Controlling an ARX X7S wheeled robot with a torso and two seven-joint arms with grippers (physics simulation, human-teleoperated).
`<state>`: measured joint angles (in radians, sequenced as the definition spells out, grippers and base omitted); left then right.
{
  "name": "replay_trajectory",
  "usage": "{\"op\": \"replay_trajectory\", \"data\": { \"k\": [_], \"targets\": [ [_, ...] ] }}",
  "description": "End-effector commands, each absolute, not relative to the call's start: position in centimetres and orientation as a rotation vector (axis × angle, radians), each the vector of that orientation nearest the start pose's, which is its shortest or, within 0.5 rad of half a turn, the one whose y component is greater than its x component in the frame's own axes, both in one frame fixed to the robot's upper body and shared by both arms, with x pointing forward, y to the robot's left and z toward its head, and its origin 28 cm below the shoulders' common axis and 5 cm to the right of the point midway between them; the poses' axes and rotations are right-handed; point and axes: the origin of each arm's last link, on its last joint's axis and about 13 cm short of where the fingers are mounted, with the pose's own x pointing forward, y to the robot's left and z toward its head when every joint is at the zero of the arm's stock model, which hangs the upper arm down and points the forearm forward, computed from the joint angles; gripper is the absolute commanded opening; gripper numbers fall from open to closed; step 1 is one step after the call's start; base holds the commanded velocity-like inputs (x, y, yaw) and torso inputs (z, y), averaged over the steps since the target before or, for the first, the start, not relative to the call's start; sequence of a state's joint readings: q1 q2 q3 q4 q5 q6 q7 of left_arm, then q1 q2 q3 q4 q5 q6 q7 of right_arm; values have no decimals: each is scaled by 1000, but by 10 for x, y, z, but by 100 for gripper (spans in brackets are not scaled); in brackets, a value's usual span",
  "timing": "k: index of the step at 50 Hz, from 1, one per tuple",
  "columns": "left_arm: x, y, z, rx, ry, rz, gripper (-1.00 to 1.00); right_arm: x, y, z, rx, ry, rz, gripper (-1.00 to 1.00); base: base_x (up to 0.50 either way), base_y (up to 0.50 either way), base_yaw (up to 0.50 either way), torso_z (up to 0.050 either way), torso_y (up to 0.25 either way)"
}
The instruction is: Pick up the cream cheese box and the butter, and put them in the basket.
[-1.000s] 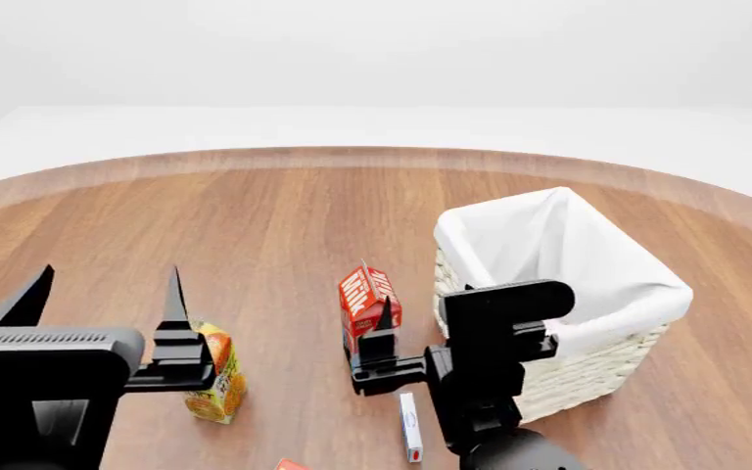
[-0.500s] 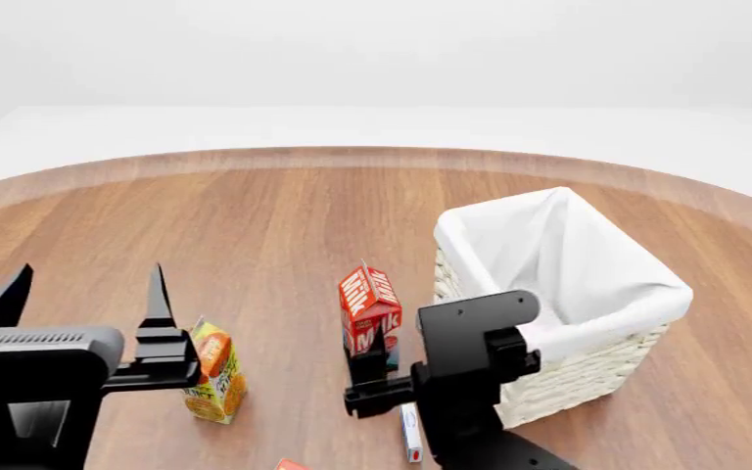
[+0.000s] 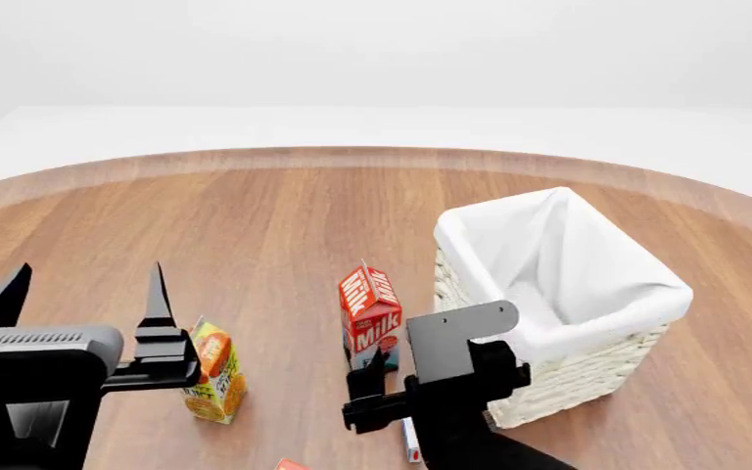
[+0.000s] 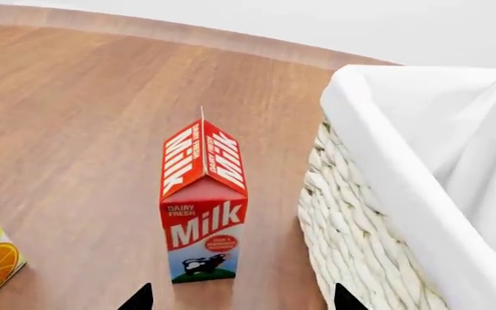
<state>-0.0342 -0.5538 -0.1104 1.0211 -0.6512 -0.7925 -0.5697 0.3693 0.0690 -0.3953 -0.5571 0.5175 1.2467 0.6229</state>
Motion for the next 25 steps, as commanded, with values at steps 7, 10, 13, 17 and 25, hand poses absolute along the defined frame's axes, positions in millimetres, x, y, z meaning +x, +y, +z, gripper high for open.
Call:
{"op": "replay_trajectory", "data": {
  "k": [7,10,13,17,25],
  "targets": [
    [153,248,177,110,-195,118,100,201,-16,116,-146,452,163,100,0,0,0,0,0],
    [153,248,177,113,-195,118,100,198,-16,118,-145,463,169,100,0,0,0,0,0],
    [153,248,176,114,-196,116,100,194,-15,120,-137,482,180,100,0,0,0,0,0],
    [153,247,177,114,-197,115,100,193,-15,121,-162,514,131,100,0,0,0,0,0],
    [153,247,177,113,-197,117,100,193,-14,122,-189,561,107,100,0,0,0,0,0]
  ]
}}
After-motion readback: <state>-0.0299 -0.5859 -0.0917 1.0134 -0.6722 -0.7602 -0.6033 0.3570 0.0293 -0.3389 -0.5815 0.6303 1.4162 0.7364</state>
